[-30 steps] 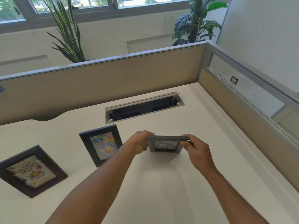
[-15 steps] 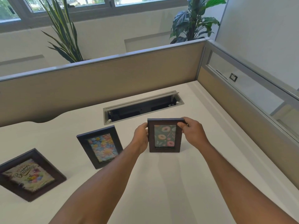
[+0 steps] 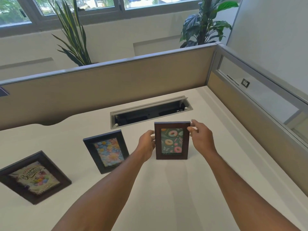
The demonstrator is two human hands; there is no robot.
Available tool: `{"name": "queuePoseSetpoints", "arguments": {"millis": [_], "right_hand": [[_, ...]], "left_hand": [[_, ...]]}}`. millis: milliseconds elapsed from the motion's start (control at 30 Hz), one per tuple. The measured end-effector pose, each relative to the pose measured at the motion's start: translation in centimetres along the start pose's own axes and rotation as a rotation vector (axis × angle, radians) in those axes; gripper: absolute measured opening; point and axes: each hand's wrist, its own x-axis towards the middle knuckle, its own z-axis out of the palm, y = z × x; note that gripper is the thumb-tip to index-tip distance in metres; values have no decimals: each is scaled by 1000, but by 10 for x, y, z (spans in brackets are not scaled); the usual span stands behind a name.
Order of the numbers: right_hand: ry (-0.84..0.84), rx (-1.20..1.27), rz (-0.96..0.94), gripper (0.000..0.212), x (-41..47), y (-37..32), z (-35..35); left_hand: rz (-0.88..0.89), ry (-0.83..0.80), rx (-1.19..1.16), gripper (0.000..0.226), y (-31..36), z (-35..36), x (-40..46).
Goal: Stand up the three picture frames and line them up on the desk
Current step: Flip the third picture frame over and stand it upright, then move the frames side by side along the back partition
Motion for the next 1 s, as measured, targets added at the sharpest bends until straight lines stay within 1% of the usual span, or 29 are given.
{"name": "queuePoseSetpoints", "arguments": {"millis": [67, 100, 133, 167, 267, 467, 667, 800, 900, 1000], "right_hand": [[166, 23, -86, 33, -9, 1, -1], [226, 42, -151, 29, -15, 1, 0], [252, 69, -210, 26, -21, 0, 1], [241, 98, -256, 23, -28, -1, 5], [117, 150, -331, 19, -46, -5, 23], [-75, 140, -462, 17, -74, -29, 76], [-339, 166, -464, 23, -104, -61, 134], [-471, 185, -436, 21, -130, -87, 178], [-520, 188, -419, 20, -150, -112, 215], [-553, 202, -406, 25, -166, -135, 250]], "left_hand": [[27, 59, 49, 40, -5, -4, -3], [68, 107, 97, 37, -9, -7, -6], [129, 155, 165, 35, -13, -11, -10], [205, 198, 245, 34, -18, -15, -16], [412, 282, 452, 34, -32, -35, -36], [628, 380, 633, 30, -49, -85, -67], [756, 460, 648, 24, -52, -156, -95], [861, 576, 658, 26, -51, -214, -114], [912, 705, 657, 27, -48, -260, -127], [932, 816, 678, 30, -44, -300, -136]]}}
